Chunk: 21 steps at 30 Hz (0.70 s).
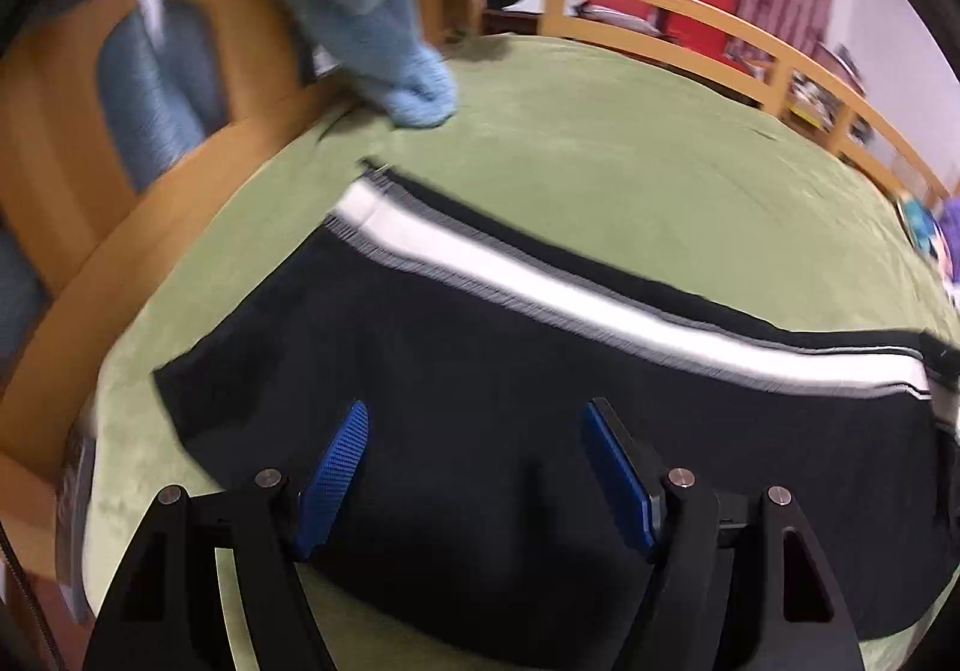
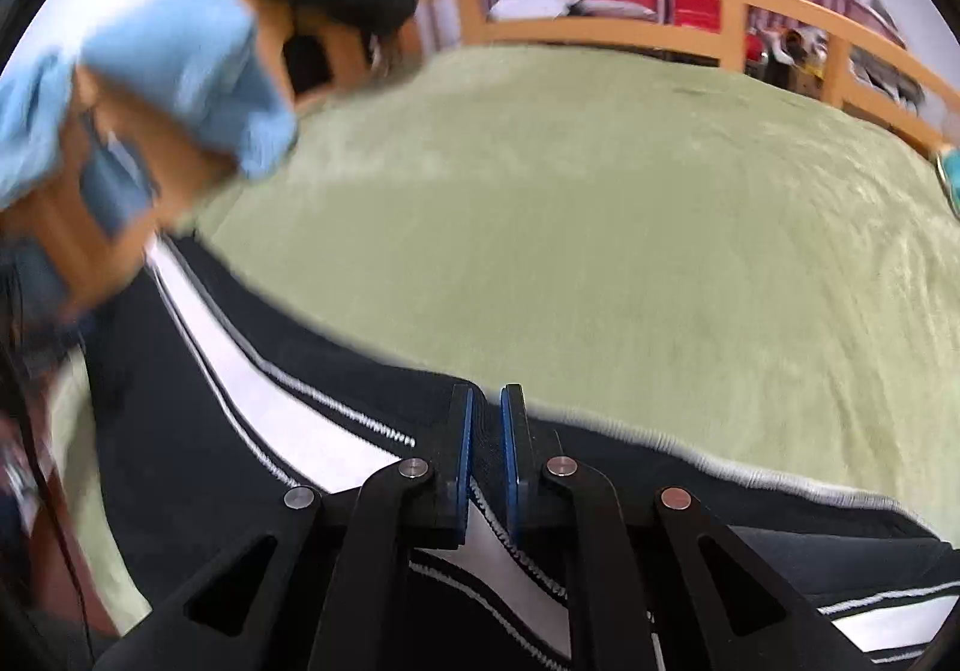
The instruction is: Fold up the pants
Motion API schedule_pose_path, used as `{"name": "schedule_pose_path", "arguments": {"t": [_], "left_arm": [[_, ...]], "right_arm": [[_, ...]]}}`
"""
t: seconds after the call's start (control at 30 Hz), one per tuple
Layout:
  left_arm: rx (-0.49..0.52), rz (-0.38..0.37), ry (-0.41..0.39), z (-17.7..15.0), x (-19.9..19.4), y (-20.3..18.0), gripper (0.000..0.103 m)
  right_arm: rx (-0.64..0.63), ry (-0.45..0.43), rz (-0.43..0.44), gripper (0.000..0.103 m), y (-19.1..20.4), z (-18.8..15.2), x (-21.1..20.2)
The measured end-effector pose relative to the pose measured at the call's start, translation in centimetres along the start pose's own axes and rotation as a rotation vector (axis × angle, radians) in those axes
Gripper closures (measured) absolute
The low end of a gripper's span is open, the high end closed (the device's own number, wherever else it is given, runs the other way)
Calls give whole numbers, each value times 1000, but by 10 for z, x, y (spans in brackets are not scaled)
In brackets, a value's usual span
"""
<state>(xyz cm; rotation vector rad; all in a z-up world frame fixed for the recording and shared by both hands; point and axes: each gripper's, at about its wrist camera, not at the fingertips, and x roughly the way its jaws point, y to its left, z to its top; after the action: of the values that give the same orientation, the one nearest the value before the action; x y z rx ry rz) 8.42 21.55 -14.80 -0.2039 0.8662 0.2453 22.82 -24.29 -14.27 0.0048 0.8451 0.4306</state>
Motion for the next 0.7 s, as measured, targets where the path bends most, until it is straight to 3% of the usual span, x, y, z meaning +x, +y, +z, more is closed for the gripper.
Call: {"name": "schedule_pose_path", "arguments": {"t": [0.07,0.13,0.2,0.23,0.3,0.33,0.5,0.63,0.7], "left_arm": [[-52,-38,6,-5,-2,14,31],[-88,-73,13,-12,-4,26,31],[-103,-83,19,-21,-7,38,31],[-113,-82,21,-25,-7,43,31],[-149,-95,25,-35,-8,57,31],[-161,-100,33,-38,-7,60,31],[-204,-147,106,-53,13,65,31],[-160,-142,65,-51,7,47,31],[-131,-130,46,-49,2,35,31]], "right_arm": [[-25,58,-87,95,3,-2,29],[-31,142,-121,95,5,-13,56],[-38,138,-150,90,8,-22,55],[-29,117,-149,87,8,-22,45],[28,86,-146,65,3,-25,19],[48,71,-141,61,0,-28,6],[156,26,-213,57,-23,-58,-63],[322,19,-386,57,-56,-115,-132],[422,19,-458,48,-76,-147,-163]]}}
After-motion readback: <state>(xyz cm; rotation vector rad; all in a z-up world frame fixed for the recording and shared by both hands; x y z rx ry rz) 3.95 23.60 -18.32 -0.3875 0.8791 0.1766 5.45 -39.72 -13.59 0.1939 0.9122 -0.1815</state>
